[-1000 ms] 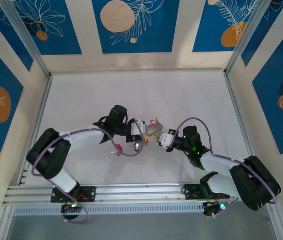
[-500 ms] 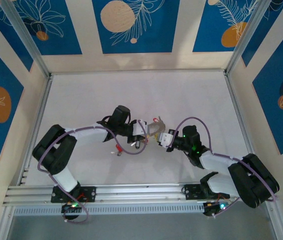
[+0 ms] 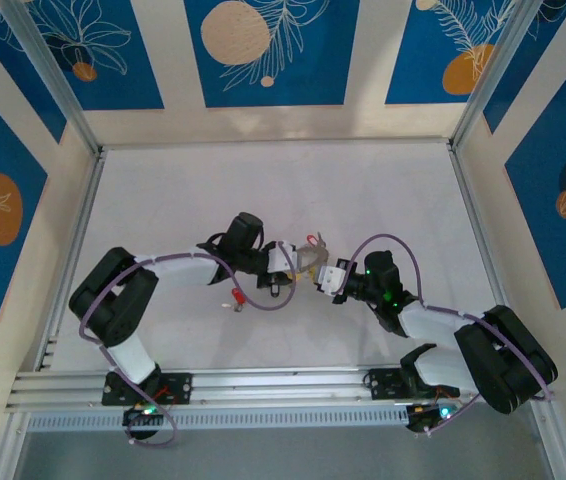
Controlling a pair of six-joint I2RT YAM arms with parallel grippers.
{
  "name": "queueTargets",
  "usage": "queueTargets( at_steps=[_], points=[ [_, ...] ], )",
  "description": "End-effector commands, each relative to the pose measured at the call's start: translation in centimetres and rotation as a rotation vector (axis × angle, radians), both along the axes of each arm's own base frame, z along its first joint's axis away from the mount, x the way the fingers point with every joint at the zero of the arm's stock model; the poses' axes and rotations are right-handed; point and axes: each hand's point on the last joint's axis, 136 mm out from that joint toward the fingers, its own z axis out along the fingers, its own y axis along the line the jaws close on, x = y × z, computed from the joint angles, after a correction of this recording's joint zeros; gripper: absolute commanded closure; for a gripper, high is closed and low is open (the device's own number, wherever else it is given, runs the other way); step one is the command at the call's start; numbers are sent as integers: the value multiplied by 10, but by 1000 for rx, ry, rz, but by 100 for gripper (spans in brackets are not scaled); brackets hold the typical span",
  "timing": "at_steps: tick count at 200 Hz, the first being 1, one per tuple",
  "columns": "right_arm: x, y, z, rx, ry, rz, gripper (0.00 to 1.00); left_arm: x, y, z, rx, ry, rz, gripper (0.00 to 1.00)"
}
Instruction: Put the keys on the keyring
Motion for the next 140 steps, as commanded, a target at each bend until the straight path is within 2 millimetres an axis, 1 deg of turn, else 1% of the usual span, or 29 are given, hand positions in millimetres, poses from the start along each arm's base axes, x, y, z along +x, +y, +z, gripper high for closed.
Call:
queueTargets(
  at_steps=[1,13,21,55,67,76,92,102,119,140],
  points=[
    [4,5,13,22,-44,19,100,-2,-9,5,-14,-23,-32,85],
    [3,4,12,22,-42,18,100,0,-9,5,-14,-32,-29,92],
    [4,4,12,22,-44,15,100,1,-10,6,-15,-39,-25,100],
    [3,-1,6,3,-34,-10,100,5,-7,9,-10,-77,1,100],
    [2,-5,3,-19,-30,-19,87,6,-6,12,-16,-91,10,100],
    [2,-7,2,-27,-30,-30,82,6,-6,15,-20,-96,12,100],
    [0,-6,4,-28,-40,-24,78,6,-7,17,-22,-104,14,100],
    [-1,-4,4,-37,-41,-12,77,6,-8,18,-21,-111,15,100],
    [0,-1,3,-69,-46,-11,72,6,-9,16,-12,-112,12,100],
    [0,0,3,-79,-53,-19,69,6,-10,15,-4,-110,17,100]
  ],
)
